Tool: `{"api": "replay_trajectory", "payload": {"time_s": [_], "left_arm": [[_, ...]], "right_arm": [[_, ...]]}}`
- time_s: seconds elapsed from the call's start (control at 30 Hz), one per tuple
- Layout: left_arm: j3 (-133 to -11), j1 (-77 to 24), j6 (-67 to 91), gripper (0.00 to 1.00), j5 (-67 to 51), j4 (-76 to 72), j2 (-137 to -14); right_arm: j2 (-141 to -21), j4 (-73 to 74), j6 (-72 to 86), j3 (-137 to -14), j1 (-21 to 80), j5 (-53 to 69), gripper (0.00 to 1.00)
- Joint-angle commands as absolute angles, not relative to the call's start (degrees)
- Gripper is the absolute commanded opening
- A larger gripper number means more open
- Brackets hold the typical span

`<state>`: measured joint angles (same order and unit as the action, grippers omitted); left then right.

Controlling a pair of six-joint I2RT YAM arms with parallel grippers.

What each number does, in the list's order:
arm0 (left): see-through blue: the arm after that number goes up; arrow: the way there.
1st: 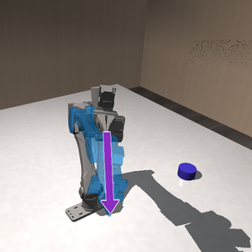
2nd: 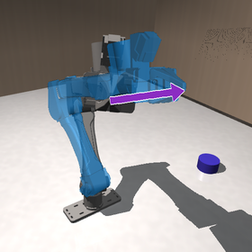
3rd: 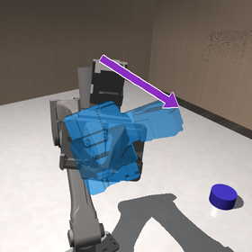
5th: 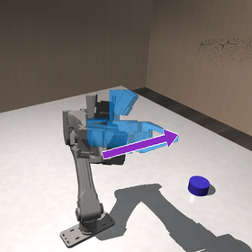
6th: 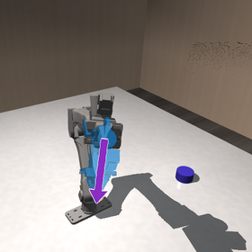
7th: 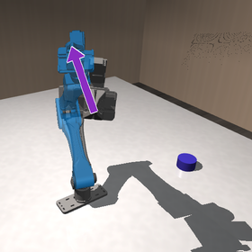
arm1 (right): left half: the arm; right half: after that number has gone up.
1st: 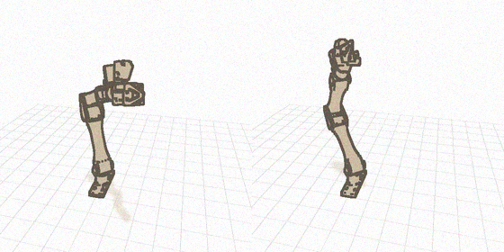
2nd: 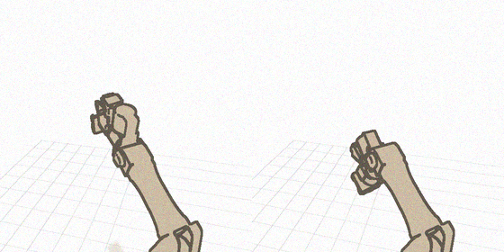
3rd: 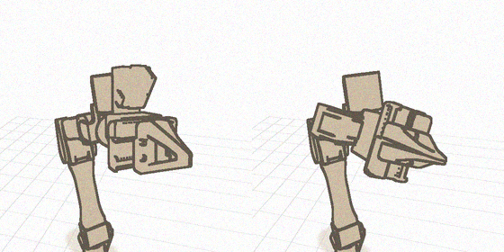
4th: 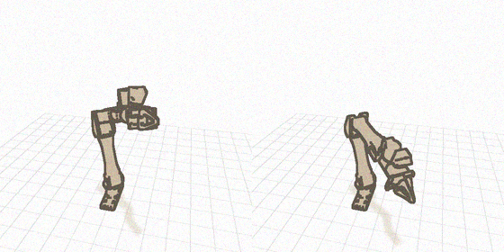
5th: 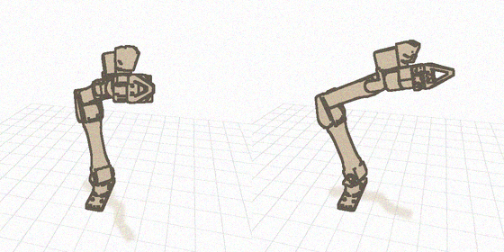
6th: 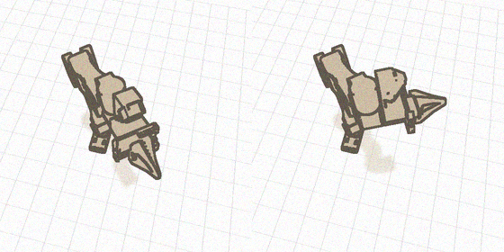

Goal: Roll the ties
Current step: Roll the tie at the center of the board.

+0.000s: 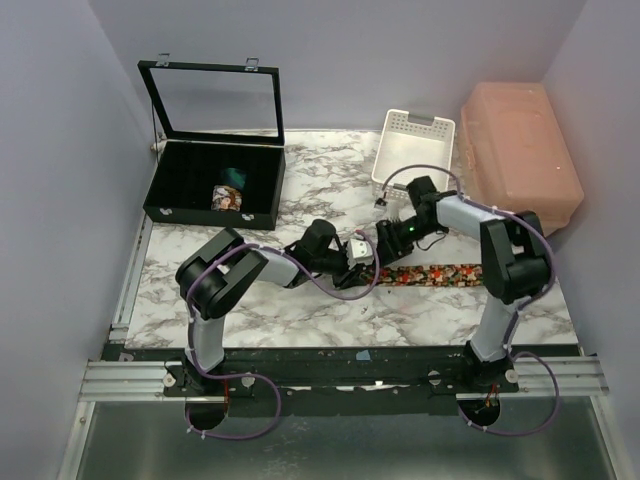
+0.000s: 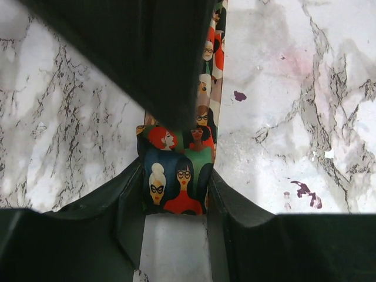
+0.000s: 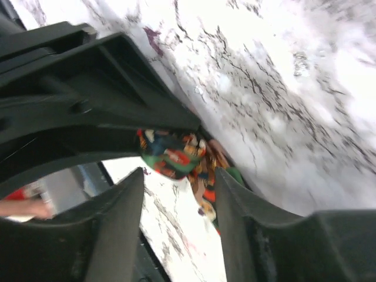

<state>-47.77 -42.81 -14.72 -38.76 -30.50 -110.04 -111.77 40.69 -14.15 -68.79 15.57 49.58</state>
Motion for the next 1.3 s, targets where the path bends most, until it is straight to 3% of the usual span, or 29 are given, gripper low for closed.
{"api": "replay_trajectory", "payload": {"time_s": [0.0, 0.17, 0.2, 0.27, 0.33, 0.4, 0.47, 0.67, 0.87, 1.27], "left_arm": [[-46.94, -43.24, -19.07, 0.24, -33.15, -21.50, -110.32], [-46.32, -43.44, -20.91, 0.24, -33.00, -20.88, -109.25], [-46.45, -43.42, -20.87, 0.24, -32.96, -20.70, -109.33], [-46.58, -43.50, -20.68, 0.24, -33.01, -20.49, -109.55], [-46.93, -43.55, -20.57, 0.24, -32.94, -19.99, -109.83], [-47.13, -43.59, -20.57, 0.25, -32.54, -19.86, -109.94], [-47.27, -43.59, -20.48, 0.25, -32.31, -19.58, -110.04], [-47.84, -43.67, -18.93, 0.25, -30.83, -19.29, -110.47], [-49.08, -44.52, -19.05, 0.24, -30.32, -17.48, -110.98], [-49.19, -45.00, -20.53, 0.25, -28.18, -16.39, -111.66]], "right_arm": [[-96.78, 32.48, -14.97, -64.71, 13.18, 37.97, 0.58], [-81.14, 18.90, -1.32, -58.00, 12.25, 27.77, 0.81], [-79.86, 11.91, 4.87, -54.77, 12.28, 25.28, 0.82], [-79.00, 1.68, 14.51, -50.35, 12.21, 21.55, 0.72], [-80.73, 4.06, 13.13, -52.65, 12.15, 22.03, 0.80], [-82.14, 7.82, 14.25, -54.29, 10.82, 29.43, 0.97], [-81.20, 7.99, 16.83, -52.62, 10.63, 35.55, 1.00], [-76.57, -8.03, 33.72, -37.95, 10.64, 42.63, 0.79], [-82.02, -18.17, 40.13, -32.94, 11.00, 46.63, 0.62], [-88.05, -19.19, 37.37, -31.68, 15.84, 42.67, 0.54]]}}
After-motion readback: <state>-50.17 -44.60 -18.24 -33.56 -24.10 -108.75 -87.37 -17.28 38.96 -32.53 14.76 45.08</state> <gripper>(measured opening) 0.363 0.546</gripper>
